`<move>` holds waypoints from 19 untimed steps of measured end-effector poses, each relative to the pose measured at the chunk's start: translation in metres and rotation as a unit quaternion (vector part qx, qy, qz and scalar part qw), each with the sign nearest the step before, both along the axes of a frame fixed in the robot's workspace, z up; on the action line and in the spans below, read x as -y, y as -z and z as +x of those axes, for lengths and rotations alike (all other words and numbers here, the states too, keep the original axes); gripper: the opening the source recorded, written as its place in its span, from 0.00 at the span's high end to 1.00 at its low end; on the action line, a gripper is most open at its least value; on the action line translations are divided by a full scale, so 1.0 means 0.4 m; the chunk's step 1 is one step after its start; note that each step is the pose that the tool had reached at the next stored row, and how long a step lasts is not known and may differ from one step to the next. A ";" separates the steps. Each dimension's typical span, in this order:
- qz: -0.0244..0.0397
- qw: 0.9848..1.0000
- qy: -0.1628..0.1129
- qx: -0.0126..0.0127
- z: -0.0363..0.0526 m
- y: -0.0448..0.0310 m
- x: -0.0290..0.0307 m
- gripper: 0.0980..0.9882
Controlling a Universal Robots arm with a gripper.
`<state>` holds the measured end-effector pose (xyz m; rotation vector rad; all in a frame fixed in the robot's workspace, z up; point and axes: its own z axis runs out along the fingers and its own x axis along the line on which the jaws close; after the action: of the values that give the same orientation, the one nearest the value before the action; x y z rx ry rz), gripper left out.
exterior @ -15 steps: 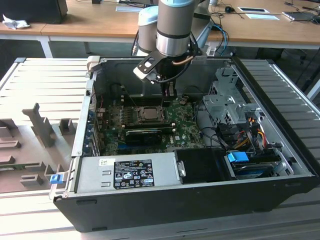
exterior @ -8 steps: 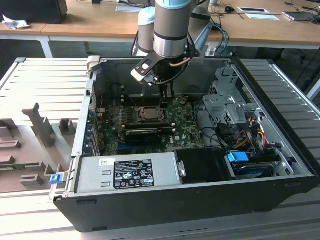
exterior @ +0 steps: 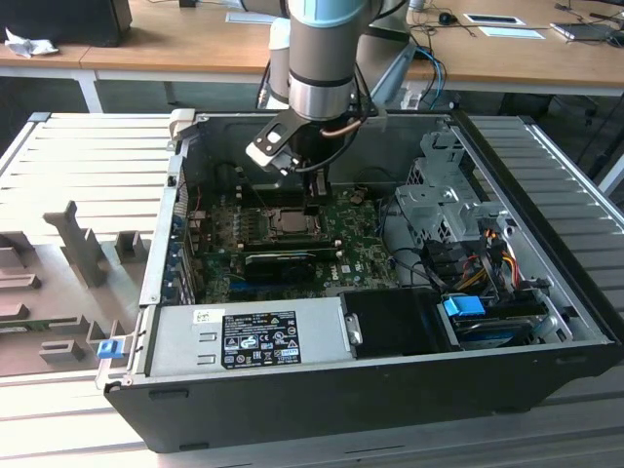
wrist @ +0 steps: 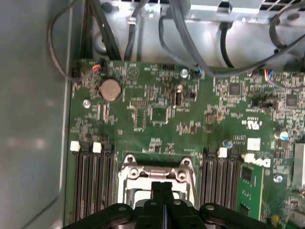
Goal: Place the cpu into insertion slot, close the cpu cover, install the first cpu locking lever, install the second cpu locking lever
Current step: 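Close the cpu cover, then install the first cpu locking lever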
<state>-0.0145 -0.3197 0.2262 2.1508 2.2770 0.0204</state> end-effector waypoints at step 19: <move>0.000 1.000 -0.005 0.001 -0.061 0.008 0.000 0.99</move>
<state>-0.0391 -0.3197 0.2231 2.1399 2.2870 0.0227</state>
